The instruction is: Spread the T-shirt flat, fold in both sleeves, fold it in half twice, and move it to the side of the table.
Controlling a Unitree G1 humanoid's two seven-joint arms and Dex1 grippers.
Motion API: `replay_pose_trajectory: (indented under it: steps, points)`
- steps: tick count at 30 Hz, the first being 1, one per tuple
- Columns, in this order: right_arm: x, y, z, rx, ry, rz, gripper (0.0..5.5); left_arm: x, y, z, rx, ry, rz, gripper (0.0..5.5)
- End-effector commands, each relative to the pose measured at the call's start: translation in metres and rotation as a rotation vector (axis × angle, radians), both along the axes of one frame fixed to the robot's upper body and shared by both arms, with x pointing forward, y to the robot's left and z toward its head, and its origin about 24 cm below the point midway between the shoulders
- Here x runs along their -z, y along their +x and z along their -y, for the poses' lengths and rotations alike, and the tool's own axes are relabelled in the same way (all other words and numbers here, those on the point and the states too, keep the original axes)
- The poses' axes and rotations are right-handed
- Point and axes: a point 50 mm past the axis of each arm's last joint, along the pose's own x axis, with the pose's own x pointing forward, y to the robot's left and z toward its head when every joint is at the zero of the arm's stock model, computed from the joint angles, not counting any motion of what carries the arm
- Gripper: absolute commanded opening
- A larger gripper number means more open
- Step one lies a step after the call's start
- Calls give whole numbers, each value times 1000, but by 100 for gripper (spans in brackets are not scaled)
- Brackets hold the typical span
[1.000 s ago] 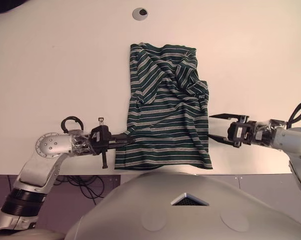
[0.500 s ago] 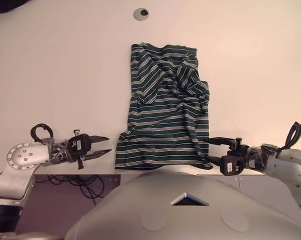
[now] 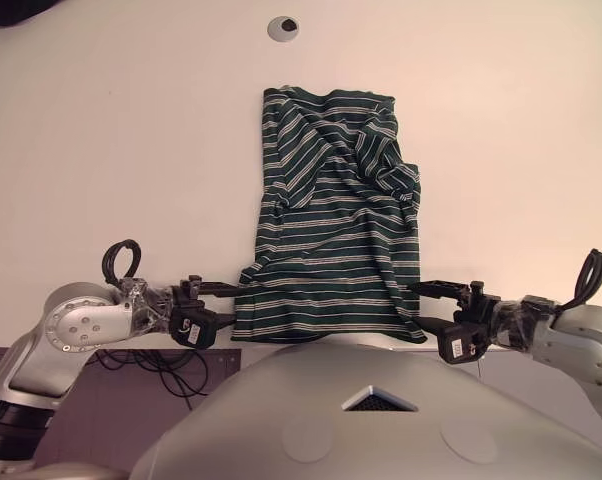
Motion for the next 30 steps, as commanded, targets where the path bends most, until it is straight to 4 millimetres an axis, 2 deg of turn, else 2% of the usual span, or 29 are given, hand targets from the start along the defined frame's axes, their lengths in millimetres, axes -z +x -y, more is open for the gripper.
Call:
replay_pose_trajectory:
  steps: [1, 6, 9, 13, 17, 22, 25, 30]
  points:
    - [-2, 4, 12, 11, -87, 2, 292, 13, -6, -5, 47, 97, -50, 203]
    - [-25, 15, -3, 108, 110, 25, 292, 17, -8, 2, 120, 109, -54, 203]
    - [-27, 22, 4, 146, 100, 40, 292, 19, -8, 5, 166, 124, -63, 203]
    - [-29, 30, 21, 199, 65, 51, 292, 22, -10, 6, 208, 150, -86, 141]
    - [-11, 19, 29, 129, -53, 2, 292, 25, -12, 8, 231, 151, -100, 81]
    - [3, 7, 30, 83, -99, -65, 292, 29, -8, 8, 217, 154, -100, 2]
    - [8, -2, 23, 58, -60, -113, 292, 31, -5, 9, 205, 154, -100, 2]
    - [10, -4, 1, 34, 62, -139, 292, 35, -1, 8, 184, 154, -106, 2]
